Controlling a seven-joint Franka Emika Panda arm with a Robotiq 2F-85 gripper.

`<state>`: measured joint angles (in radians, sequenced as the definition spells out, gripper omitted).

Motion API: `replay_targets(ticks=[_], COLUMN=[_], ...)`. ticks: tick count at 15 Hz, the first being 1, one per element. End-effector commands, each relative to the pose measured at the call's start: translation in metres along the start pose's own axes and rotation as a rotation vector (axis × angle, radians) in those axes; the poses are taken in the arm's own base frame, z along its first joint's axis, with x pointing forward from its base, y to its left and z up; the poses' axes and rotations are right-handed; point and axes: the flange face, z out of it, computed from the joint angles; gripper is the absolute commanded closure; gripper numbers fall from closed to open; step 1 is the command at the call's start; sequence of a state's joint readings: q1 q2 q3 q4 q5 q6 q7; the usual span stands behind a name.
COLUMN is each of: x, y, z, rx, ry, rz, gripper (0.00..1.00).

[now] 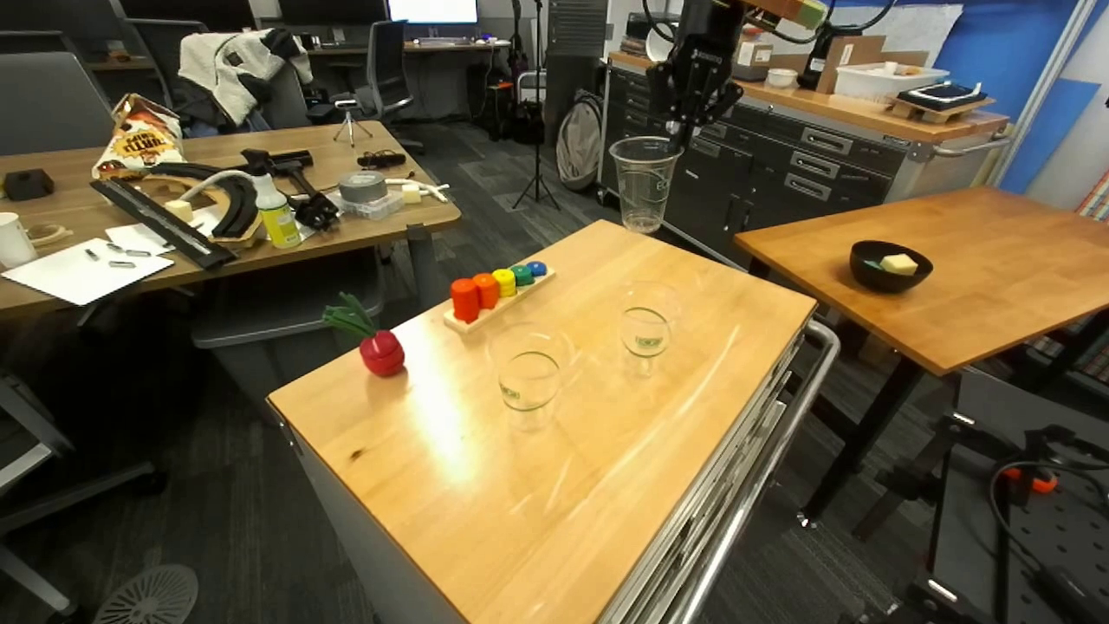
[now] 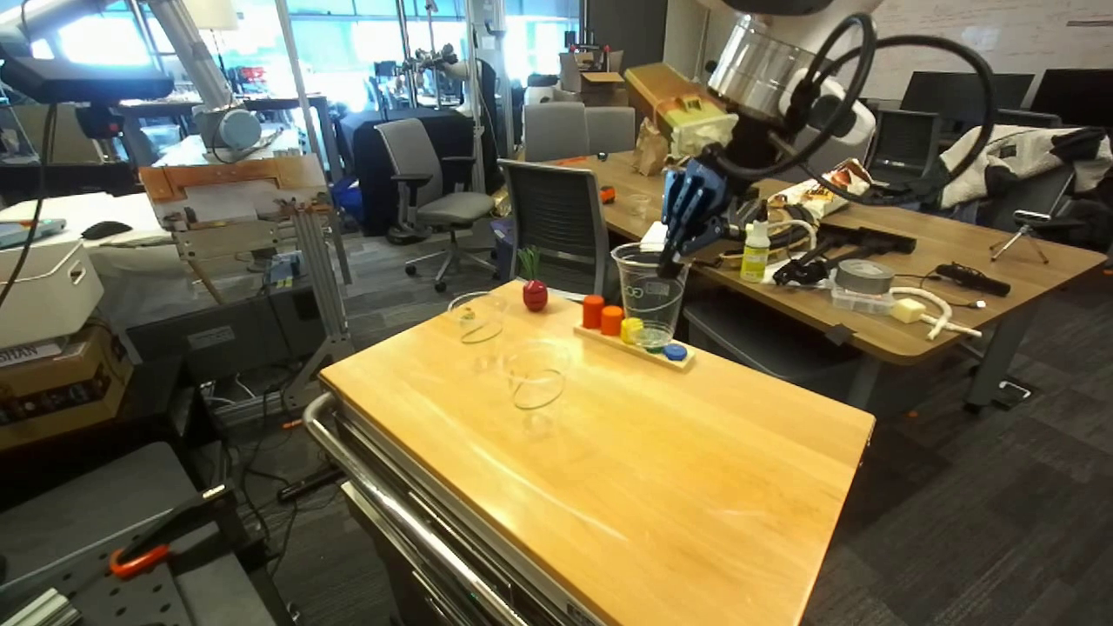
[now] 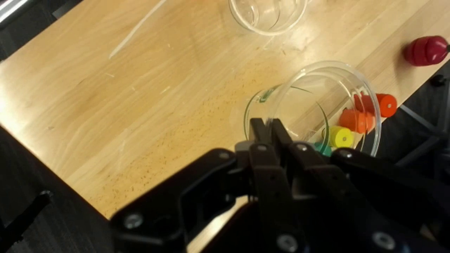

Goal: Put the cups in one cup

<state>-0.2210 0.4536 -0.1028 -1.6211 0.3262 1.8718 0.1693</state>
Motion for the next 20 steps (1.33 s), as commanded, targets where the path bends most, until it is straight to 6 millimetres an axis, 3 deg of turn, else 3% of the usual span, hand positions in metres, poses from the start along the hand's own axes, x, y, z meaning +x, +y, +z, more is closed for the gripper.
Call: replay_targets(ticks=[1, 5, 10, 14, 20], x=[-0.06, -0.102, -0.135, -0.14, -0.129], y=[-0.013, -0.021, -0.019, -0.023, -0.035], z=[-0.018, -0.013, 0.014, 0.039, 0.063], rx=[0.02, 0.017, -0.032, -0.022, -0.006], ry=[0.006, -0.022, -0.069, -0.062, 0.014], rz=[-0.033, -0.058, -0.076, -0.095, -0.116], gripper=[0.98, 0.98, 0.98, 0.98, 0.98])
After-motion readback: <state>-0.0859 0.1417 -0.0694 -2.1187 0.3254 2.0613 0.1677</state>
